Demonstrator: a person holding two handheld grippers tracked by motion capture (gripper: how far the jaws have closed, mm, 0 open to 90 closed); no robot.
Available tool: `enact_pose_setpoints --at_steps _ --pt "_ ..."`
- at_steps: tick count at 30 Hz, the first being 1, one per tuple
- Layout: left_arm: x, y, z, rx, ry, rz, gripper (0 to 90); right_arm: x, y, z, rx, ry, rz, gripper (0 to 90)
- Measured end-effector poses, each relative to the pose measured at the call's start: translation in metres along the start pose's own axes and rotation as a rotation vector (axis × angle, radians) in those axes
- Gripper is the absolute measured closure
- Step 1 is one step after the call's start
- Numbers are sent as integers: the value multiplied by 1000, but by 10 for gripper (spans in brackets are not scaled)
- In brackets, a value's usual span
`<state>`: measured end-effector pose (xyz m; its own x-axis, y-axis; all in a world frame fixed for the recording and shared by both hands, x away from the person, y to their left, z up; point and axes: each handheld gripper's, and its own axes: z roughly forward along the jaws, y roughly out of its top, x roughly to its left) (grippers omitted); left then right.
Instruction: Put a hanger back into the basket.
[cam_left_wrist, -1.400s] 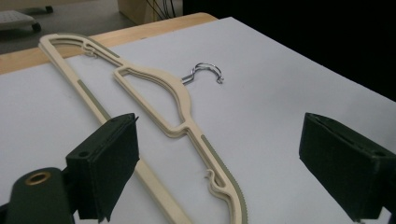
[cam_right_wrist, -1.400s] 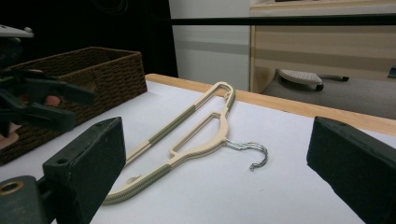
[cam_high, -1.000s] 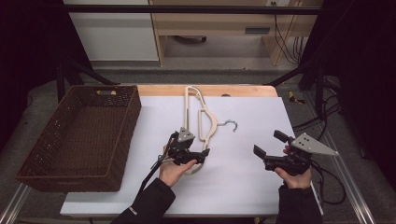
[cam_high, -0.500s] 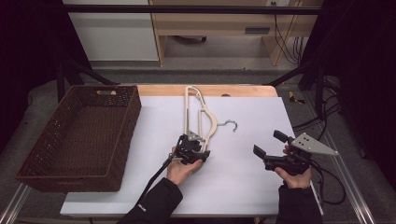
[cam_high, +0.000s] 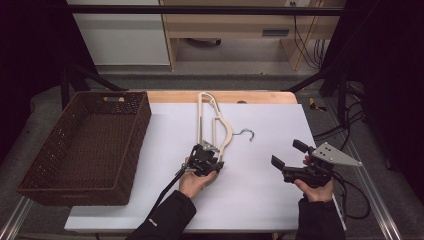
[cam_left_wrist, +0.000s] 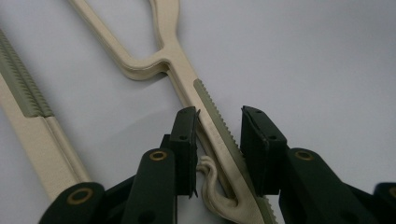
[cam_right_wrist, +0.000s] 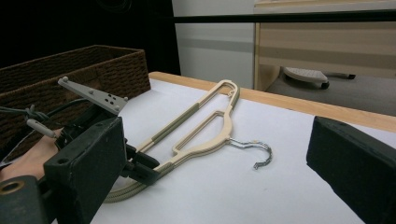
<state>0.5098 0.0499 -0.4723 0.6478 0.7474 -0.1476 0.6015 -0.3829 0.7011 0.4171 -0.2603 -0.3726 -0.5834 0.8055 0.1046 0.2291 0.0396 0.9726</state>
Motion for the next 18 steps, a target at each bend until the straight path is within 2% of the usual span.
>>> enact_pose_setpoints --at_steps 8,9,12,15,18 --pt "1 0 -2 9 -9 -8 694 0 0 -1 2 0 -4 51" --pt "1 1 -4 16 -3 7 695 -1 0 -1 2 0 -4 50" --pt "0 1 -4 19 2 10 700 0 0 -1 1 -1 1 51" --pt "2 1 -7 44 18 27 707 0 0 -1 -3 0 2 51" --pt "4 1 -9 50 11 28 712 0 0 -1 2 -1 -3 52"
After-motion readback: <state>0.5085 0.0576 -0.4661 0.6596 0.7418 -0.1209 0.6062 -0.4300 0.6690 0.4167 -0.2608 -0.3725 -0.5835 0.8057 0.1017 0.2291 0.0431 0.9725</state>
